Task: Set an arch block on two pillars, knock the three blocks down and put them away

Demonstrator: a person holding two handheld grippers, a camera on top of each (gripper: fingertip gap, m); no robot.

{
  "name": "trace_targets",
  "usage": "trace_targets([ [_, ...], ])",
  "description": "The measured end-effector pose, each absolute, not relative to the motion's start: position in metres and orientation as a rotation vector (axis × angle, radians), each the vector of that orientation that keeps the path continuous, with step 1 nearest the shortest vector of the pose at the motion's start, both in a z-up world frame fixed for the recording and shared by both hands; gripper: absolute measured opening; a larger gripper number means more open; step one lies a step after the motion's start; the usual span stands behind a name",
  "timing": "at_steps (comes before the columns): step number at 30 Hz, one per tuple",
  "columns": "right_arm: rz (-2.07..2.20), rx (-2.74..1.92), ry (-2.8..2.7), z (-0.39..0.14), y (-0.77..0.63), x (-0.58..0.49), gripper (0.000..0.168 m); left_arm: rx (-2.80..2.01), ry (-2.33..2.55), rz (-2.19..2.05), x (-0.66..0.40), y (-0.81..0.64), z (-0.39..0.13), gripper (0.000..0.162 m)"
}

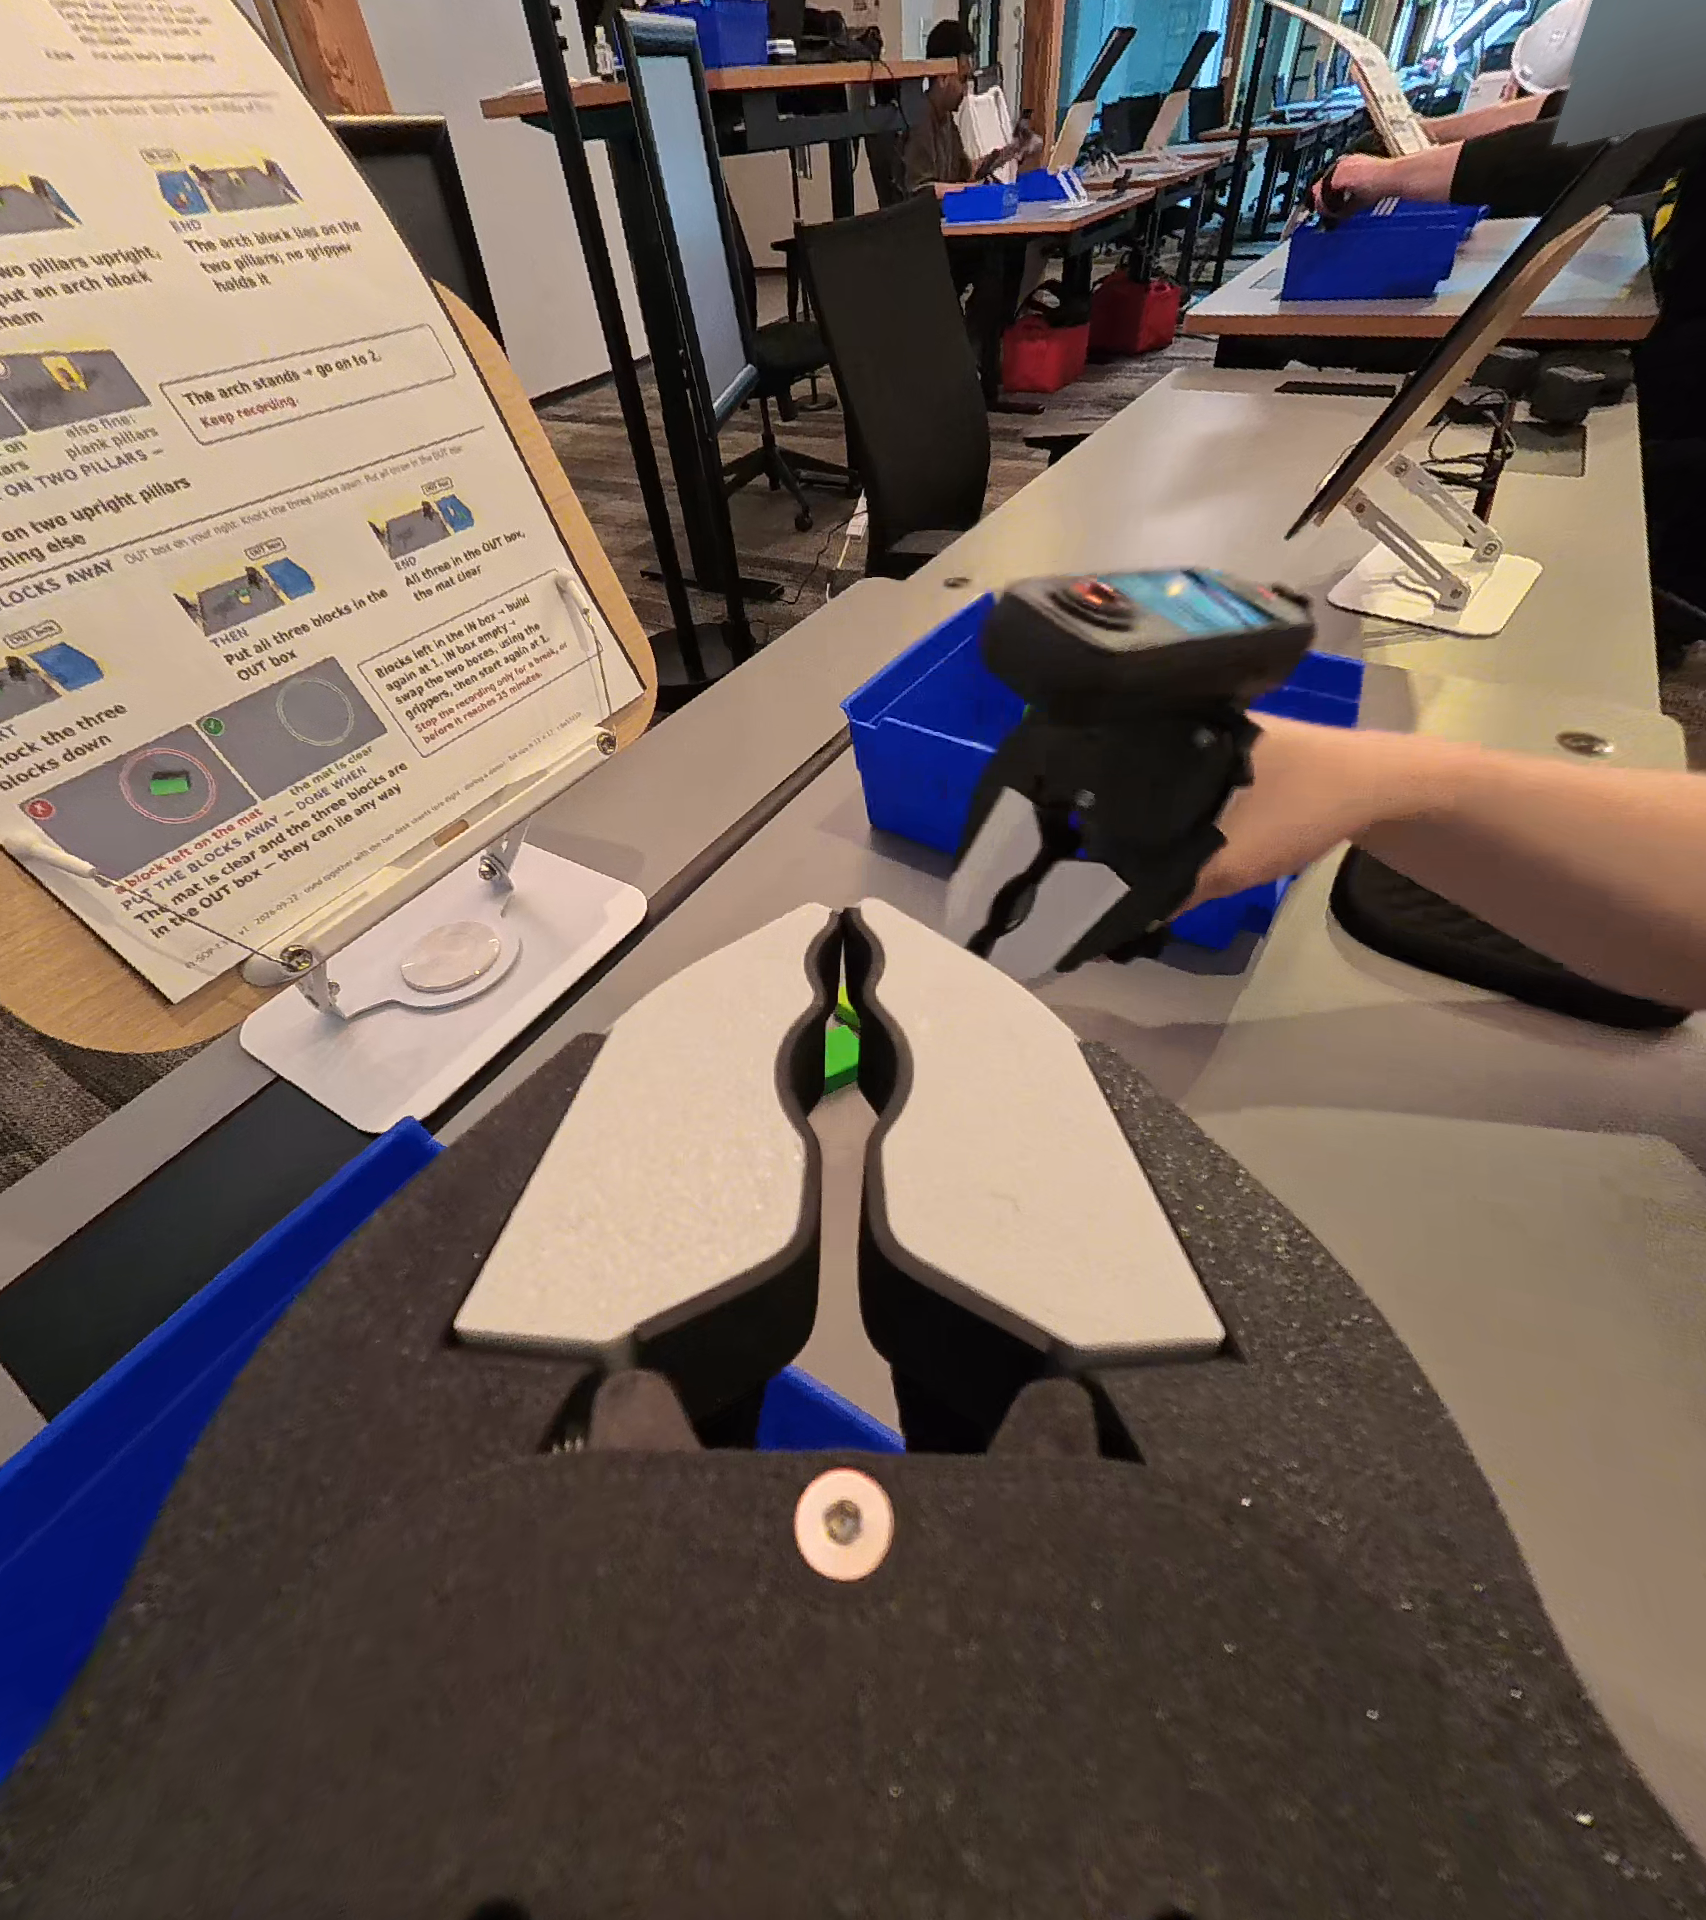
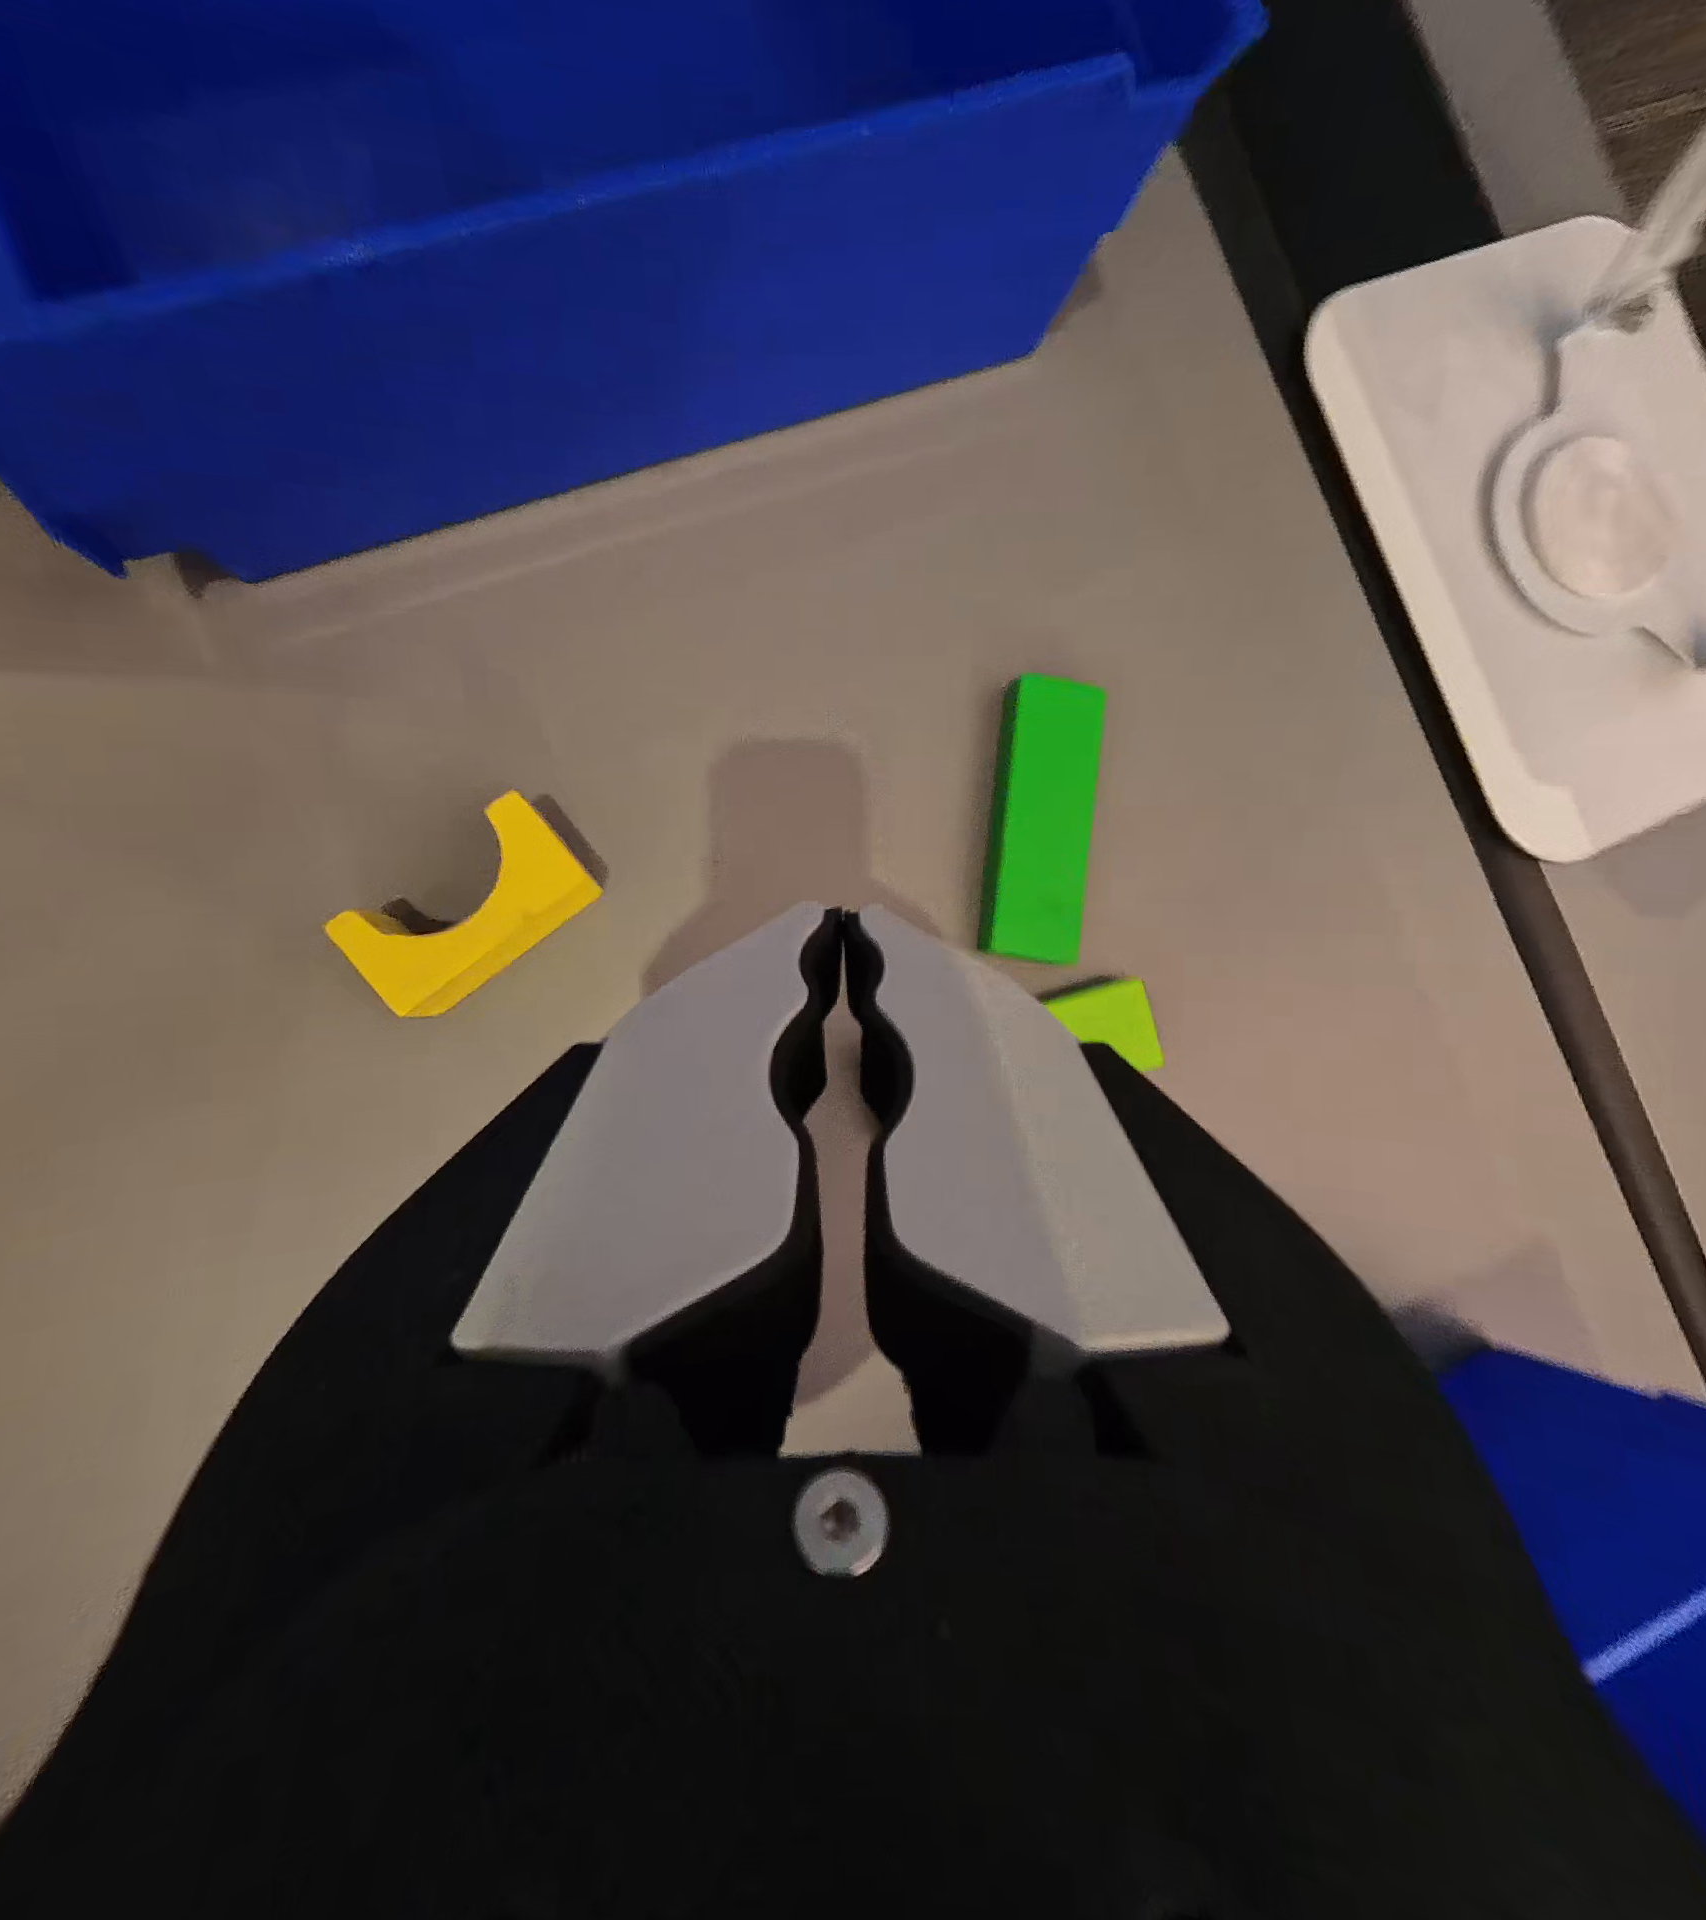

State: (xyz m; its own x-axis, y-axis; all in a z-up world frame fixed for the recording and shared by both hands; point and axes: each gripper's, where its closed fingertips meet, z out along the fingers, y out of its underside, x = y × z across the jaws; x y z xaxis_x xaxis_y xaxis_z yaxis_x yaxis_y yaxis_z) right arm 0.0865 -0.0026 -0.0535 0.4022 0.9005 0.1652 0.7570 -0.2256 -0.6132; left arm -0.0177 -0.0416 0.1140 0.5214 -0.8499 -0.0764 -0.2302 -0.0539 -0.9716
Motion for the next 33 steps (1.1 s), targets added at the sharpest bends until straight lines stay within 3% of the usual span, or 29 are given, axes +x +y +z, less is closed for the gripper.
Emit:
trace_targets([
  [2,0.188,-2.045,-1.247,-0.061,0.002,0.107,0.003,-1.576,0.944,-0.667,-0.019,-0.044,0.117,0.0],
  [8,0.128,-2.32,-0.762,-0.115,0.032,0.137,0.065,-1.575,0.947,-0.7,-0.017,-0.05,0.12,0.0],
  [12,0.019,-2.477,-0.662,-0.147,0.051,0.142,0.065,-1.587,0.972,-0.683,-0.016,-0.052,0.116,0.0],
  [15,-0.047,-2.575,-0.684,-0.158,0.053,0.154,0.037,-1.593,0.984,-0.652,-0.018,-0.053,0.116,0.0],
  [19,0.063,-2.664,-0.684,-0.154,0.04,0.165,0.033,-1.577,1.002,-0.669,-0.018,-0.059,0.119,0.0],
  [22,-0.025,-2.567,-0.73,-0.121,0.03,0.176,0.033,-1.561,1.003,-0.667,-0.02,-0.061,0.124,0.0],
  [29,-0.157,-2.094,-0.72,0.041,0.008,0.221,0.033,-1.542,0.963,-0.711,-0.029,-0.061,0.131,0.0],
  [33,-0.152,-2.157,-0.573,0.043,0.036,0.314,0.033,-1.537,0.95,-0.73,-0.032,-0.061,0.134,0.0],
])
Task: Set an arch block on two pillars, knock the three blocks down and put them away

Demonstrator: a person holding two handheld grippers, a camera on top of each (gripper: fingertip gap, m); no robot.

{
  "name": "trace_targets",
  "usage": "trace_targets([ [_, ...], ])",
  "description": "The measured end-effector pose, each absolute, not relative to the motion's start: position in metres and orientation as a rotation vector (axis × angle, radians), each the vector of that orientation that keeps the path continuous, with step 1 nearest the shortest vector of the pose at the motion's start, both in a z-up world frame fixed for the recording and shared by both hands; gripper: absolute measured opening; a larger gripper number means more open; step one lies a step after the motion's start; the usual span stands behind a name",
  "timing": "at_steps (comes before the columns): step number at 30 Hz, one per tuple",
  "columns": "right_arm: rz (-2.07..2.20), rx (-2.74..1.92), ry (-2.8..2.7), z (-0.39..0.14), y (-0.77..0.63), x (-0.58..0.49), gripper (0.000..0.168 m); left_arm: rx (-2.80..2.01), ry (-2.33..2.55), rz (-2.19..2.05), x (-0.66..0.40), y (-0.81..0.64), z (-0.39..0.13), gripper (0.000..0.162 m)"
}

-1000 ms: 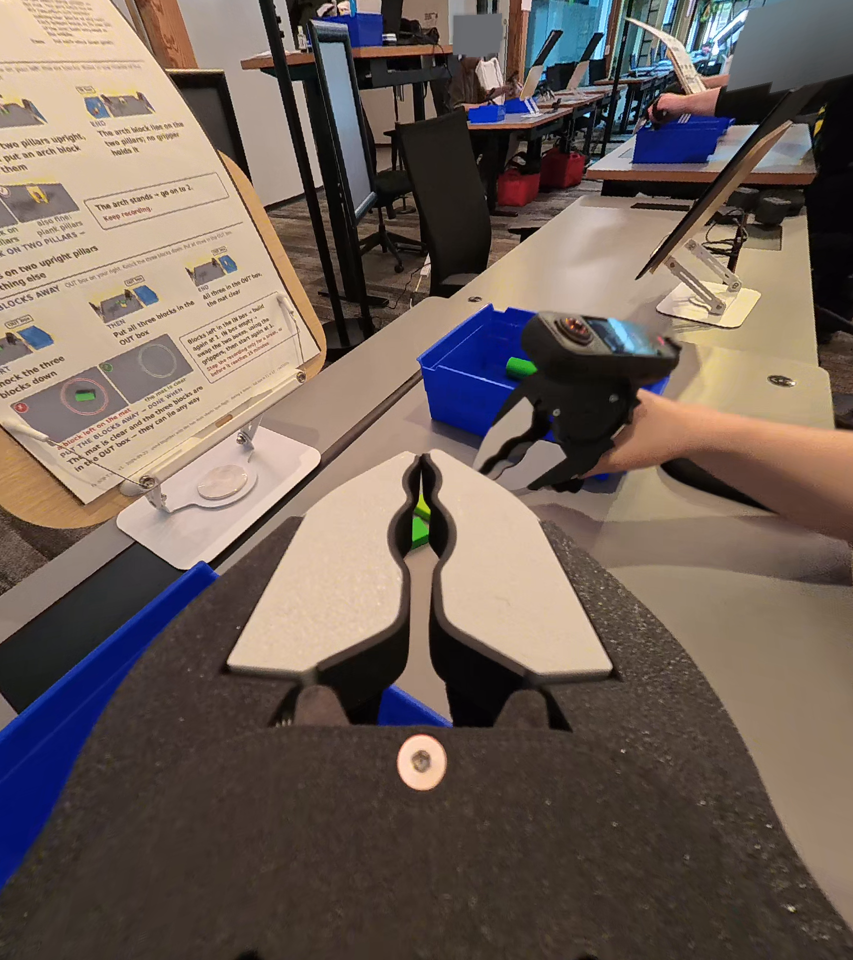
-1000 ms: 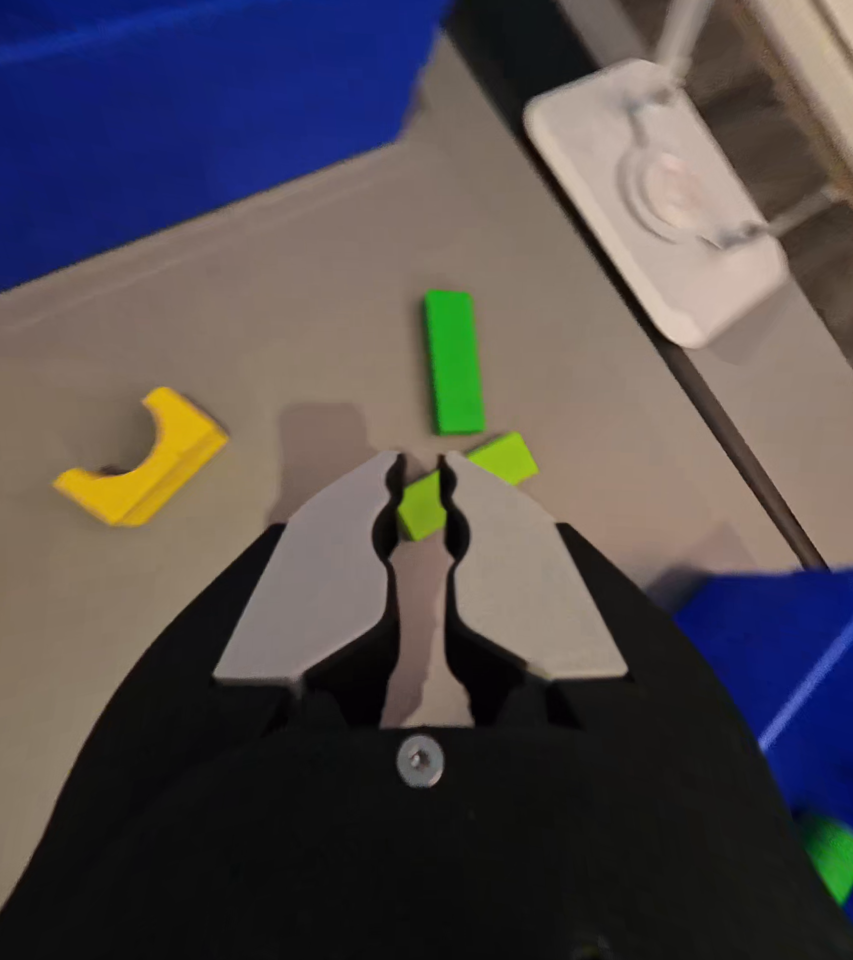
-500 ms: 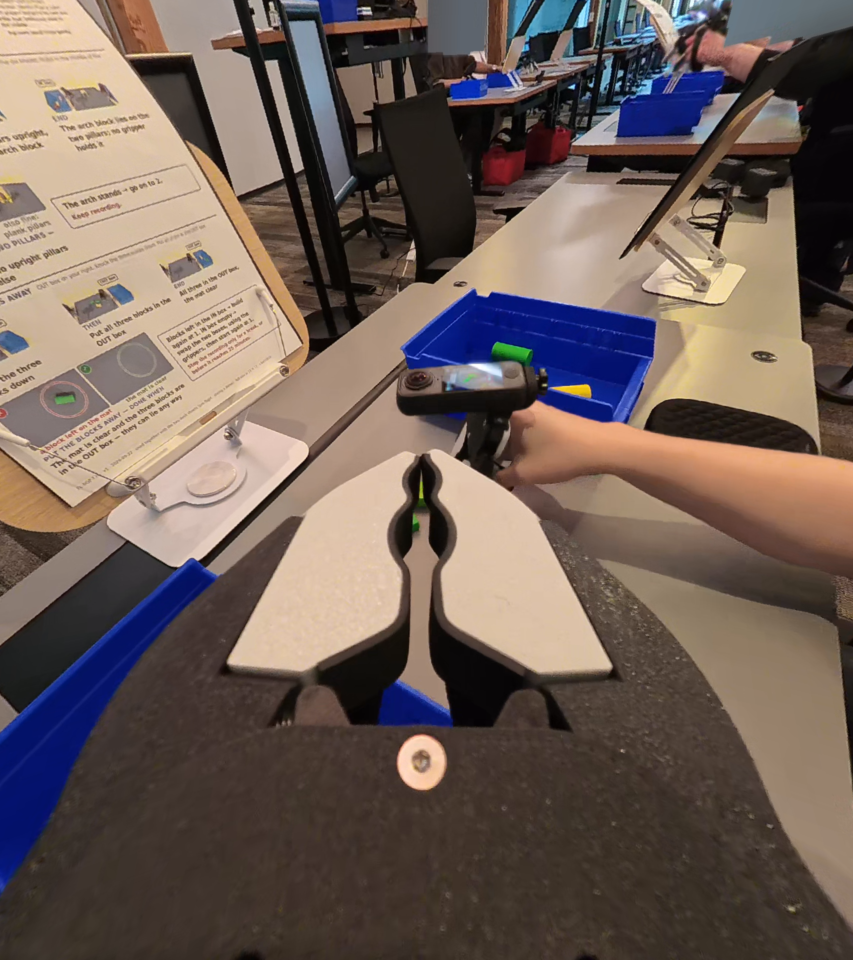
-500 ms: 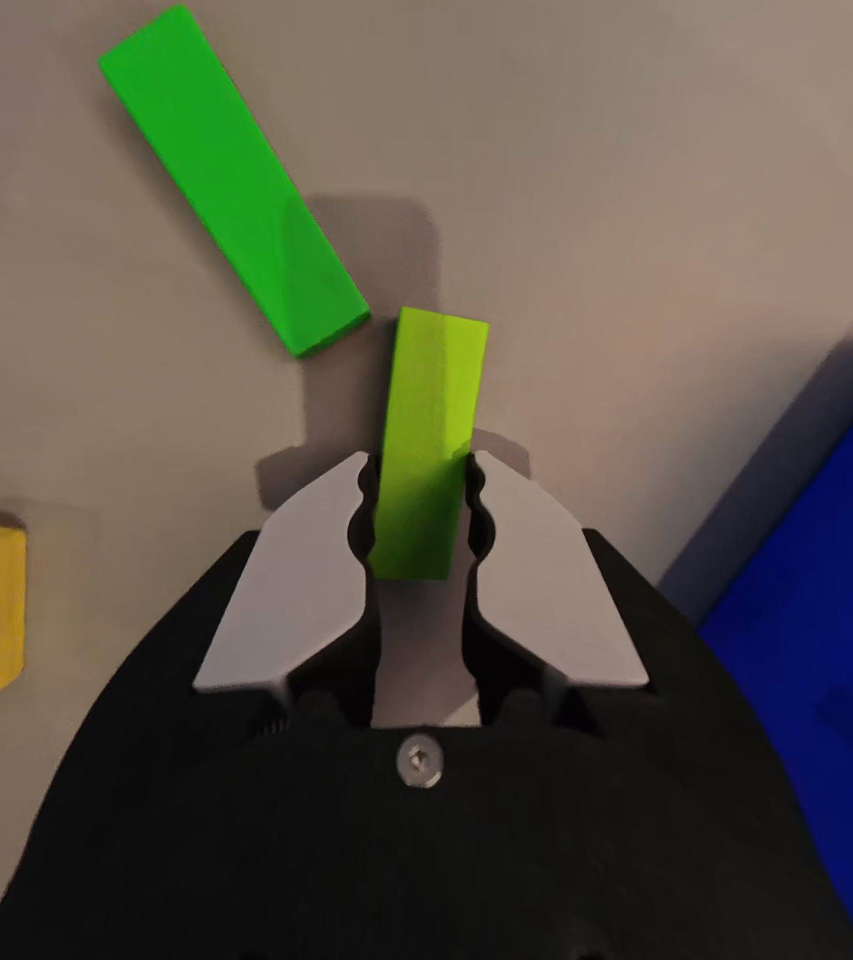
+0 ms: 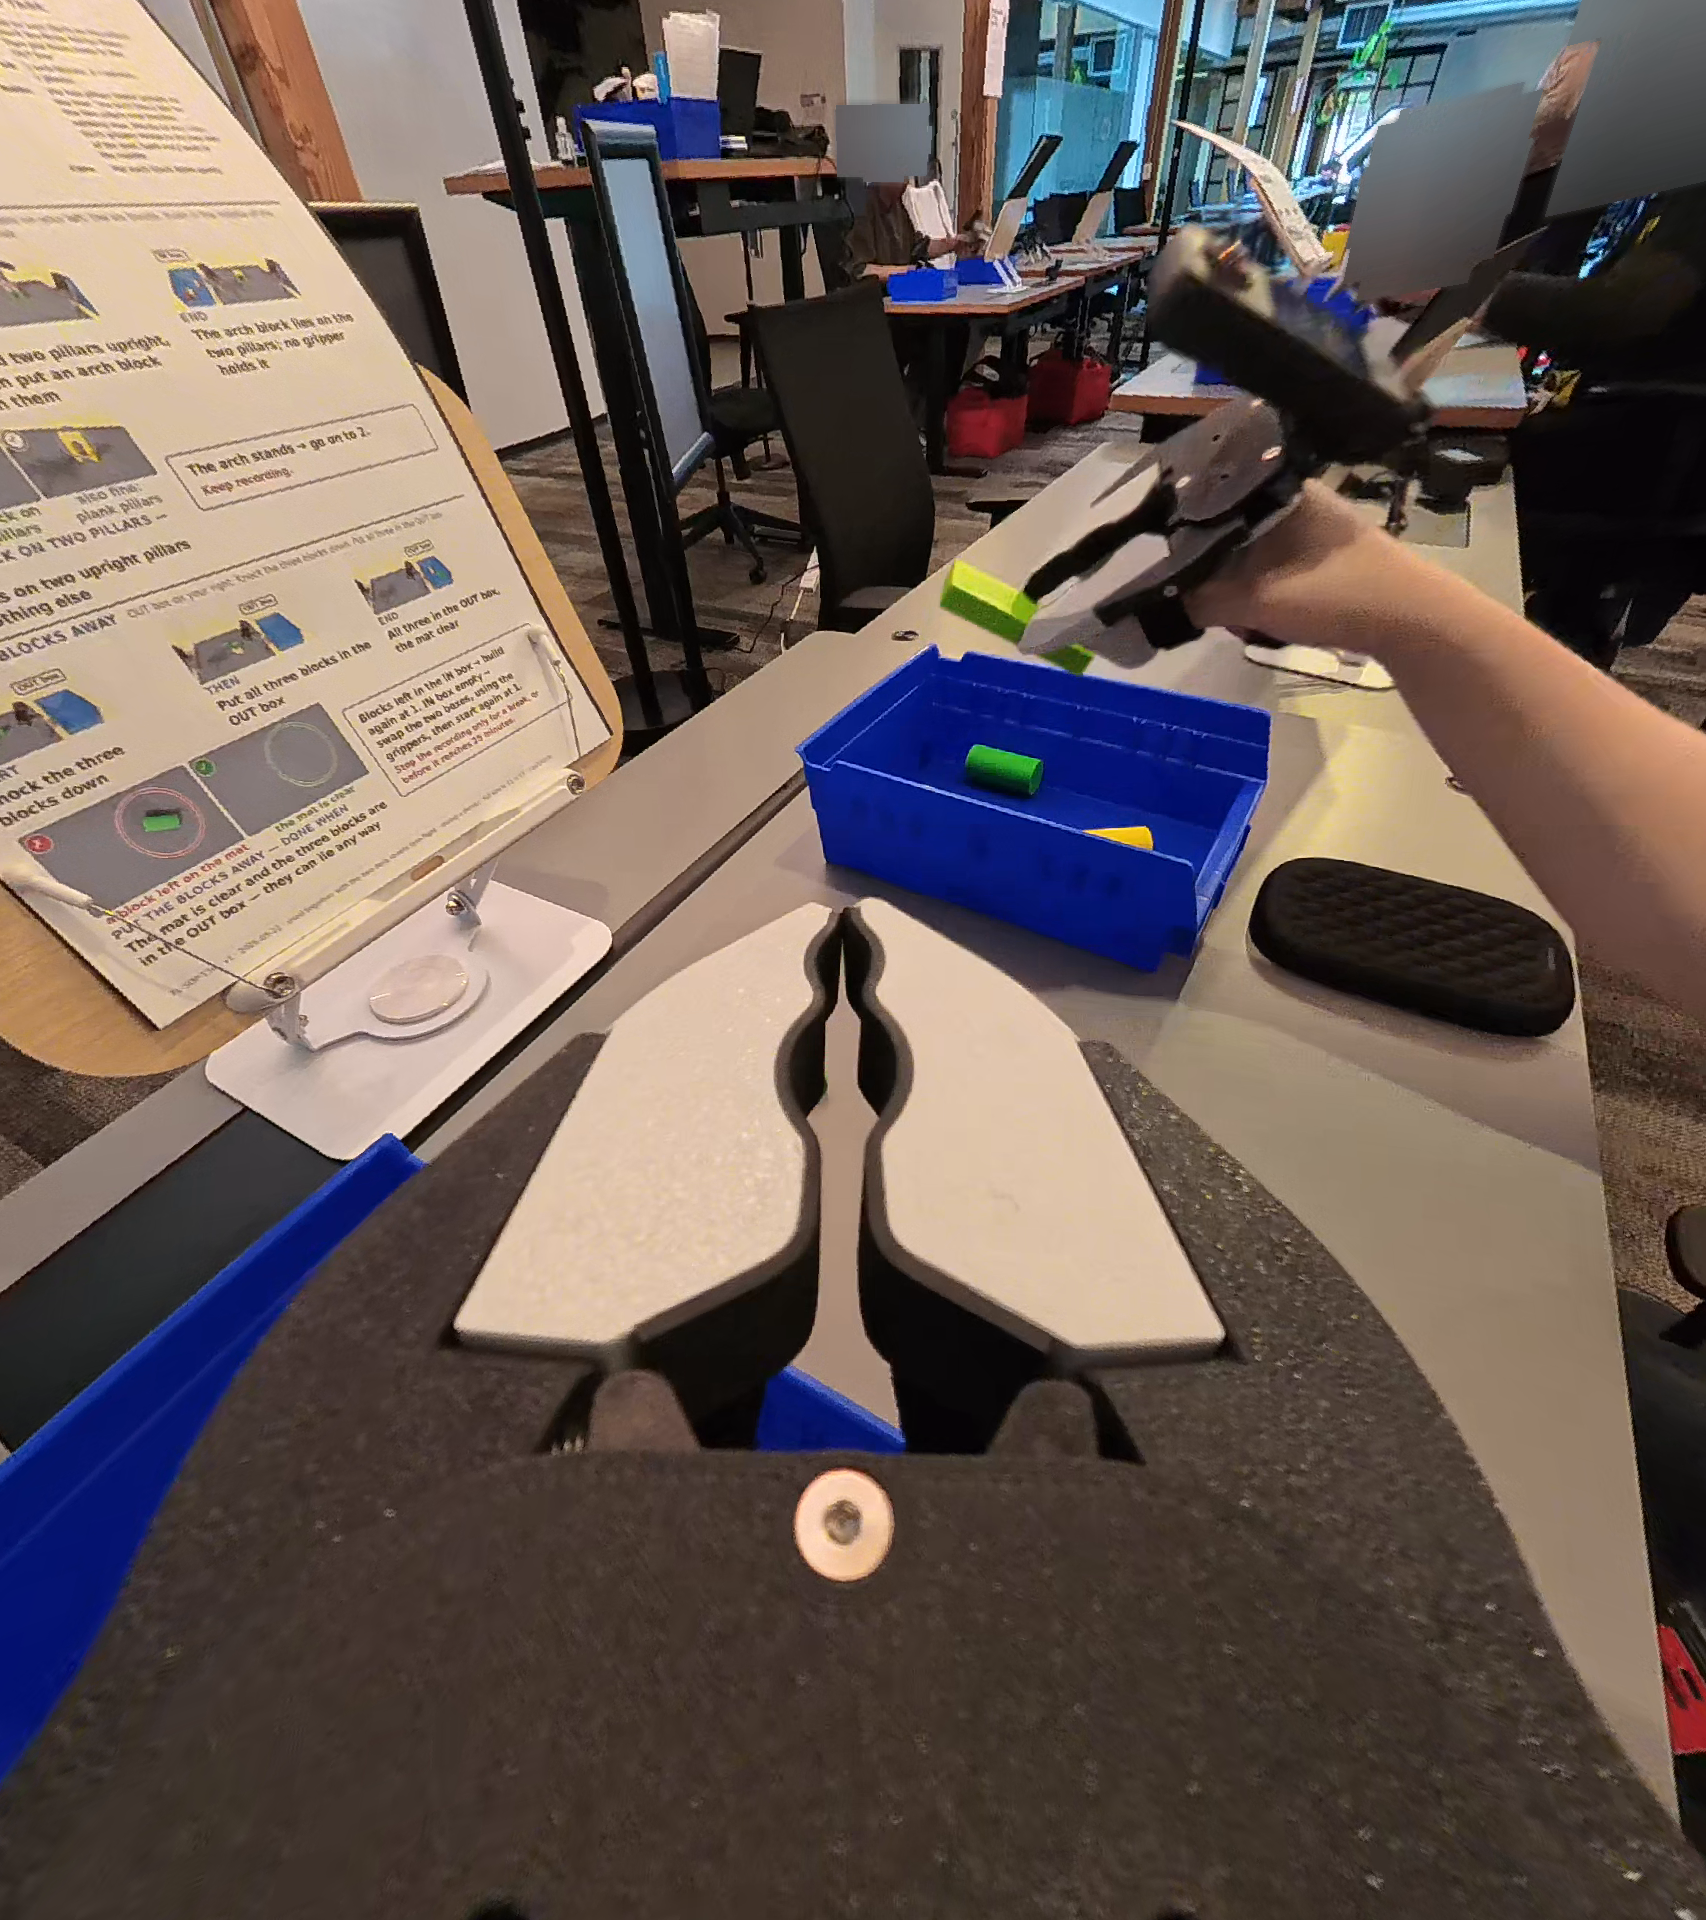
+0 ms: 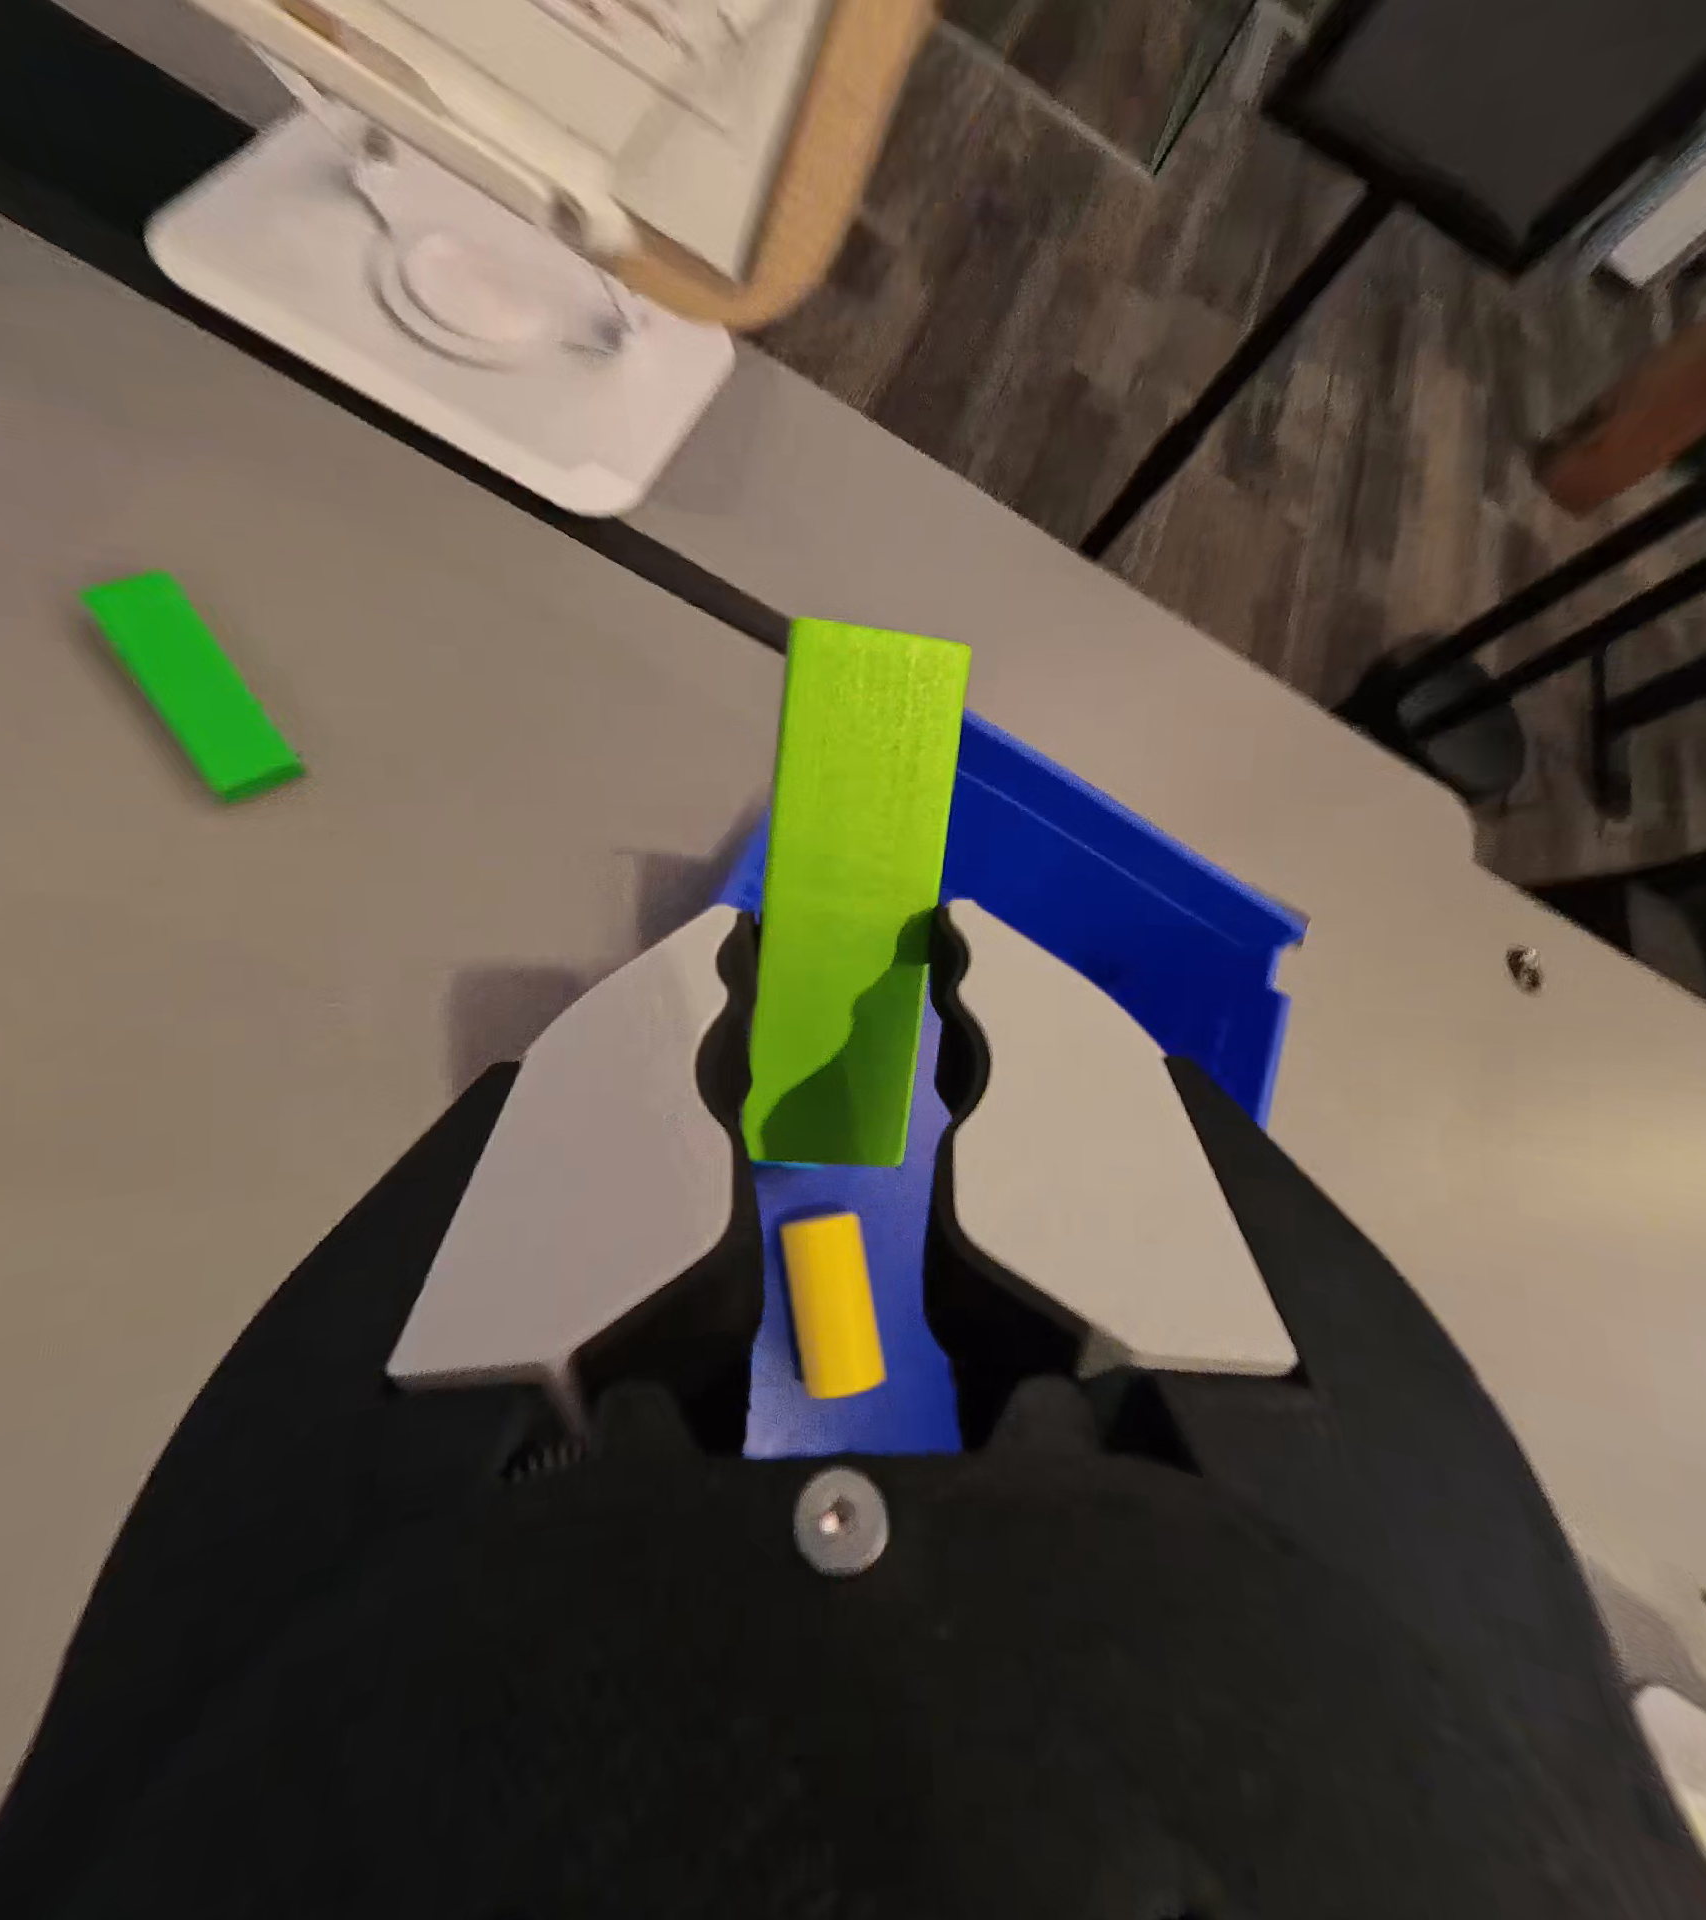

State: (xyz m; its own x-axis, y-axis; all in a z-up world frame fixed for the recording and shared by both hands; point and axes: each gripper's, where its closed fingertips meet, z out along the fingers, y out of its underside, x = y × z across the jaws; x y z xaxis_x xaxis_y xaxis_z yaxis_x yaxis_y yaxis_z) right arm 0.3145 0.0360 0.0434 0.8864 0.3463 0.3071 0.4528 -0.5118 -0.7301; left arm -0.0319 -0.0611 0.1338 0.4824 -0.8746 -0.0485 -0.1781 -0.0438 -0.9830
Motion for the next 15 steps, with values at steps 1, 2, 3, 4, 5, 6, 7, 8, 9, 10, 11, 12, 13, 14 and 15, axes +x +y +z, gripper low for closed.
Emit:
trace_targets([
  [1,-0.119,-2.213,-0.532,0.028,0.042,0.336,0.033,-1.537,0.95,-0.731,-0.032,-0.061,0.134,0.0],
  [2,-0.092,-2.287,-0.479,0.009,0.047,0.356,0.033,-1.537,0.951,-0.731,-0.032,-0.061,0.134,0.0],
  [3,-0.066,-2.362,-0.458,-0.012,0.048,0.37,0.033,-1.539,0.953,-0.731,-0.031,-0.061,0.133,0.0],
  [4,-0.049,-2.436,-0.459,-0.034,0.047,0.382,0.033,-1.541,0.954,-0.731,-0.031,-0.06,0.133,0.0],
  [5,-0.065,-2.505,-0.452,-0.054,0.045,0.394,0.034,-1.543,0.956,-0.732,-0.03,-0.06,0.132,0.0],
  [6,-0.108,-2.565,-0.453,-0.072,0.042,0.405,0.034,-1.547,0.959,-0.731,-0.029,-0.059,0.131,0.0],
  [7,-0.158,-2.614,-0.48,-0.087,0.04,0.413,0.034,-1.552,0.964,-0.73,-0.027,-0.059,0.129,0.0],
  [8,-0.208,-2.653,-0.517,-0.1,0.037,0.418,0.034,-1.556,0.97,-0.725,-0.026,-0.059,0.128,0.0],
  [9,-0.256,-2.687,-0.545,-0.111,0.035,0.424,0.034,-1.561,0.975,-0.72,-0.025,-0.058,0.126,0.0],
  [10,-0.291,-2.715,-0.564,-0.121,0.034,0.428,0.034,-1.565,0.98,-0.715,-0.024,-0.057,0.124,0.0],
  [11,-0.314,-2.741,-0.581,-0.129,0.033,0.431,0.035,-1.569,0.985,-0.711,-0.023,-0.057,0.123,0.0],
  [12,-0.321,-2.766,-0.595,-0.136,0.032,0.432,0.034,-1.573,0.99,-0.709,-0.022,-0.057,0.122,0.0],
  [13,-0.308,-2.794,-0.602,-0.143,0.029,0.432,0.035,-1.576,0.994,-0.706,-0.021,-0.056,0.12,0.0],
  [14,-0.287,-2.82,-0.601,-0.149,0.027,0.432,0.035,-1.58,0.998,-0.703,-0.02,-0.056,0.119,0.0],
  [15,-0.27,-2.833,-0.593,-0.152,0.026,0.431,0.034,-1.583,1.001,-0.701,-0.019,-0.056,0.118,0.0],
])
